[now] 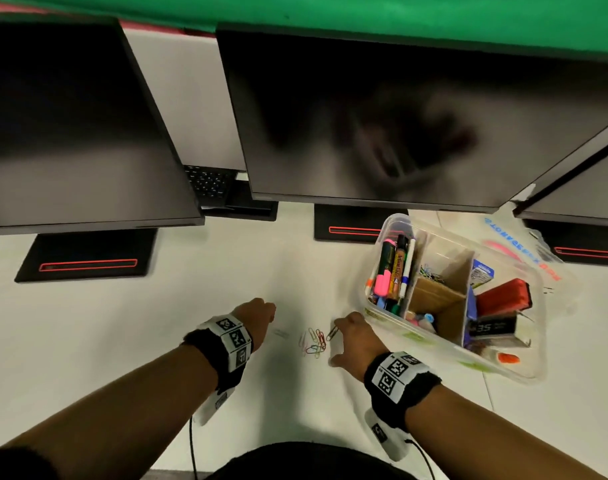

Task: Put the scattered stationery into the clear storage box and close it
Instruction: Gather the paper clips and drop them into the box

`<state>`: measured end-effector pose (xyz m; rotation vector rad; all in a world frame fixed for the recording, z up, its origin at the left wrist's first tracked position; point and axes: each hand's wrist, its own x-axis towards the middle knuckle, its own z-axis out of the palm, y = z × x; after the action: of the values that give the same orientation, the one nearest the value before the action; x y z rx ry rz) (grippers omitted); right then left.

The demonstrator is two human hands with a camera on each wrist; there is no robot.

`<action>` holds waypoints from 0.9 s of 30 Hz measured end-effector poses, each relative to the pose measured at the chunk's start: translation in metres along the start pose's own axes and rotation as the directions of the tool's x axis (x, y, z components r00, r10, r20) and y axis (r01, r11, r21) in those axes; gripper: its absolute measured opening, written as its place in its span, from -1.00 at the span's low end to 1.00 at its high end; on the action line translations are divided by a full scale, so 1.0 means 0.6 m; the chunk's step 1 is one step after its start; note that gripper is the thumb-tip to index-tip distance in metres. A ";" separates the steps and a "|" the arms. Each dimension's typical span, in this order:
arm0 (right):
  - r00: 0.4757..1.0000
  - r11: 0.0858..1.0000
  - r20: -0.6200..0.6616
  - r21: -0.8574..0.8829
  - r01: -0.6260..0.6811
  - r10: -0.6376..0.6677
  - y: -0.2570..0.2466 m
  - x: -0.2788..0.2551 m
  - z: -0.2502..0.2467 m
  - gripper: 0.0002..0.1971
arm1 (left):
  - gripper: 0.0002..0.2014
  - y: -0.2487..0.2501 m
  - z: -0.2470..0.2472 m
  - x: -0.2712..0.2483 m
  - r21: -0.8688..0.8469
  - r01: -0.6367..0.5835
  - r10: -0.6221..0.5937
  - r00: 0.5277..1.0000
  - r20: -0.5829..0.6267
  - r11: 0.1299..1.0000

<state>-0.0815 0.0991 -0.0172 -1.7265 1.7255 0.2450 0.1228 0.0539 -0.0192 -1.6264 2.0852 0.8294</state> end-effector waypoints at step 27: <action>0.923 0.914 0.013 -0.140 0.382 -0.384 -0.025 0.068 0.031 -0.42 | -0.62 0.048 0.061 0.020 -0.315 -0.005 -0.030 0.994 -0.104 0.949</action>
<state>-0.0571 0.0750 -0.0496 -2.1316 1.3657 0.1794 0.0893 0.0732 -0.0480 -1.8814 2.0943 1.1428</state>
